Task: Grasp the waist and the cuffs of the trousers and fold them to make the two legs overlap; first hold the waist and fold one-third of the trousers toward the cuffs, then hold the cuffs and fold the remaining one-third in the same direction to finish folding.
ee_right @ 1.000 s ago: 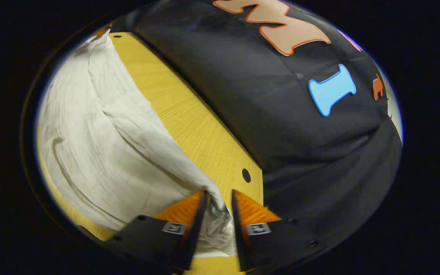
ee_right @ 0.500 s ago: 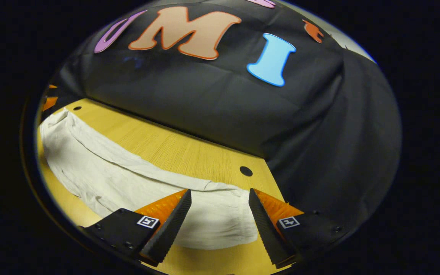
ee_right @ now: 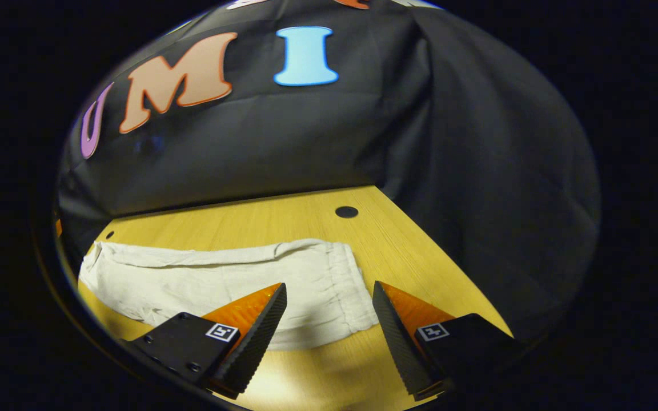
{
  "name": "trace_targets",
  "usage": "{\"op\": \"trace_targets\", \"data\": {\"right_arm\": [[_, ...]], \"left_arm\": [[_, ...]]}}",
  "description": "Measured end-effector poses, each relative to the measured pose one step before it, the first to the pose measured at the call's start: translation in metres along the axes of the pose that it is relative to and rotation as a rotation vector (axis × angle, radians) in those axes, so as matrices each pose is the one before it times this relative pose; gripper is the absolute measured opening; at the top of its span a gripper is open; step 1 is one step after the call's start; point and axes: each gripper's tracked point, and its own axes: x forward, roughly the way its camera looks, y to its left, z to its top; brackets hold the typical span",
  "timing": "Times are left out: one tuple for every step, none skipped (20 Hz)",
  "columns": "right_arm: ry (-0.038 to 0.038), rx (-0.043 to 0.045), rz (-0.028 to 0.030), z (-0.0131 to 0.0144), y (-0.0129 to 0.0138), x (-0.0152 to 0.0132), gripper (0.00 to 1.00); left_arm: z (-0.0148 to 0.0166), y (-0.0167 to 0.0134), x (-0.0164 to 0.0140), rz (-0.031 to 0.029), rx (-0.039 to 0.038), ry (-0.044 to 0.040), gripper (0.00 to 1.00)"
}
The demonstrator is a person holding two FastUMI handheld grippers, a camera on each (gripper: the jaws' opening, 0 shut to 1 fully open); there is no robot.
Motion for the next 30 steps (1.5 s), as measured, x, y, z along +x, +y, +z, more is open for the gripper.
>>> {"op": "trace_targets", "data": {"right_arm": [[0.0202, 0.04478, -0.00802, -0.00537, -0.00488, 0.00219, 0.97], [0.01923, 0.04236, -0.00902, -0.00438, -0.00523, 0.00246, 0.96], [0.02518, 0.04412, 0.00106, -0.00571, -0.00267, 0.00215, 0.97], [0.02685, 0.04335, 0.004, -0.00842, -0.00305, 0.00581, 0.92], [0.03259, 0.04015, 0.00334, -0.00692, -0.00251, 0.00397, 0.96], [0.02753, 0.03845, 0.00351, -0.00599, -0.00178, 0.00219, 0.92], [0.01064, 0.03525, 0.00812, -0.00106, 0.0012, 0.00101, 0.96], [0.01077, 0.03244, 0.01007, -0.00208, 0.0003, 0.00195, 0.92], [0.00787, 0.02952, 0.01233, -0.00113, 0.00146, 0.0015, 0.96], [0.01335, 0.02352, 0.00885, -0.00211, 0.00016, 0.00108, 0.96], [0.0138, 0.0189, -0.00081, -0.00136, -0.00114, 0.00262, 0.96], [0.01174, 0.02076, 0.0086, 0.00022, 0.00131, -0.00126, 0.92], [-0.0132, 0.01394, -0.00252, 0.00485, 0.00109, 0.00328, 0.94], [0.01419, 0.02067, 0.00392, -0.00237, 0.00111, 0.00545, 0.92], [0.00651, 0.01506, -0.0088, 0.00054, -0.00121, 0.00204, 0.77], [-0.00056, 0.00608, -0.01313, -0.00063, -0.00548, -0.00016, 0.7], [0.00757, 0.00065, 0.00574, -0.00157, 0.00019, 0.00367, 0.65], [0.01436, -0.00722, 0.00455, -0.00204, -0.00005, 0.0001, 0.59], [0.01513, -0.00278, 0.00844, -0.00237, 0.00077, 0.00262, 0.45], [-0.0081, -0.00294, 0.00611, 0.00223, 0.002, 0.00018, 0.3], [0.00109, -0.01457, 0.001, -0.00076, -0.00026, -0.00057, 0.15], [0.00024, -0.03084, 0.00142, 0.00173, -0.00248, -0.00307, 0.21], [-0.02037, -0.03076, -0.01576, 0.0071, -0.00372, -0.00469, 0.13], [-0.00747, -0.03002, -0.01289, 0.00123, -0.00114, 0.00017, 0.13], [-0.00932, -0.02262, -0.00822, 0.00471, -0.0025, -0.00158, 0.13], [-0.00086, -0.01763, -0.00626, 0.00567, -0.00133, -0.00559, 0.13], [-0.00393, -0.00884, -0.00665, 0.00395, 0.00087, -0.00245, 0.13], [-0.01502, -0.00508, -0.01097, -0.00136, 0.00099, 0.00112, 0.13], [-0.01318, -0.00266, -0.00776, 0.00292, 0.00157, -0.00135, 0.13], [-0.008, 0.00355, -0.00148, 0.0002, 0.00143, -0.00162, 0.13]], "left_arm": [[0.00099, -0.00235, -0.00404, 0.00457, -0.00469, 0.00425, 0.96], [0.00094, -0.00261, -0.0039, 0.00185, 0.00299, 0.00096, 0.96], [0.00037, -0.00265, -0.00468, 0.00521, 0.00857, 0.00087, 0.96], [0.00099, -0.00158, -0.00503, 0.00224, 0.01119, 0.00027, 0.96], [-0.00014, -0.00097, -0.00625, 0.00416, 0.0085, 0.00151, 0.96], [0.00002, -0.0021, -0.00451, 0.00294, 0.00506, -0.00079, 0.96], [0.00035, -0.00092, -0.00426, 0.00493, 0.0022, 0.00177, 0.96], [-0.00087, 0.00031, -0.00437, 0.00717, 0.00001, 0.003, 0.96], [0.00068, 0.00091, -0.00396, 0.00768, -0.00139, 0.00125, 0.96], [-0.0006, 0.00136, -0.00312, 0.00923, -0.00142, 0.00177, 0.96], [0.00019, 0.00204, -0.00418, 0.00993, 0.00131, 0.00147, 0.96], [0.0009, 0.00168, -0.0034, 0.01052, 0.00231, -0.00057, 0.96], [0.0009, 0.00243, -0.0035, 0.01026, 0.00321, -0.00147, 0.96], [-0.00112, 0.00133, -0.00262, 0.00839, 0.00072, 0.00125, 0.96], [-0.00024, 0.00183, -0.00265, 0.00765, -0.0022, 0.00157, 0.96], [-0.00118, 0.00067, -0.00283, 0.00737, -0.00368, 0.00187, 0.96], [-0.00042, 0.00033, -0.00261, 0.00796, -0.00412, 0.00243, 0.96], [-0.00088, 0.00054, -0.0021, 0.00689, -0.0059, 0.00265, 0.96], [-0.00078, -0.00053, -0.00317, 0.00504, -0.00601, 0.00304, 0.96], [-0.00163, -0.00106, -0.00173, 0.00454, -0.00358, 0.00254, 0.96], [-0.00045, -0.00119, -0.003, 0.00404, -0.00033, 0.0022, 0.96], [-0.00079, -0.00135, -0.00242, 0.00513, 0.00143, 0.00024, 0.96], [0.00043, -0.00073, -0.00326, 0.00328, 0.00239, 0.00058, 0.96], [-0.00008, -0.00103, -0.00284, 0.00648, 0.0014, -0.00022, 0.96], [0.00059, -0.00154, -0.00301, 0.00286, -0.00184, -0.00168, 0.96], [-0.00066, -0.0022, -0.00195, 0.00051, -0.00405, -0.00135, 0.96], [-0.0001, -0.00163, -0.00144, -0.00238, -0.0031, -0.00177, 0.96], [-0.00023, -0.00147, 0.00026, -0.00137, -0.00236, 0.00239, 0.96], [-0.00105, -0.00121, 0.00031, -0.00266, -0.00401, 0.00199, 0.96], [0.00036, -0.00242, 0.00033, -0.0057, -0.00589, -0.00241, 0.96]]}}
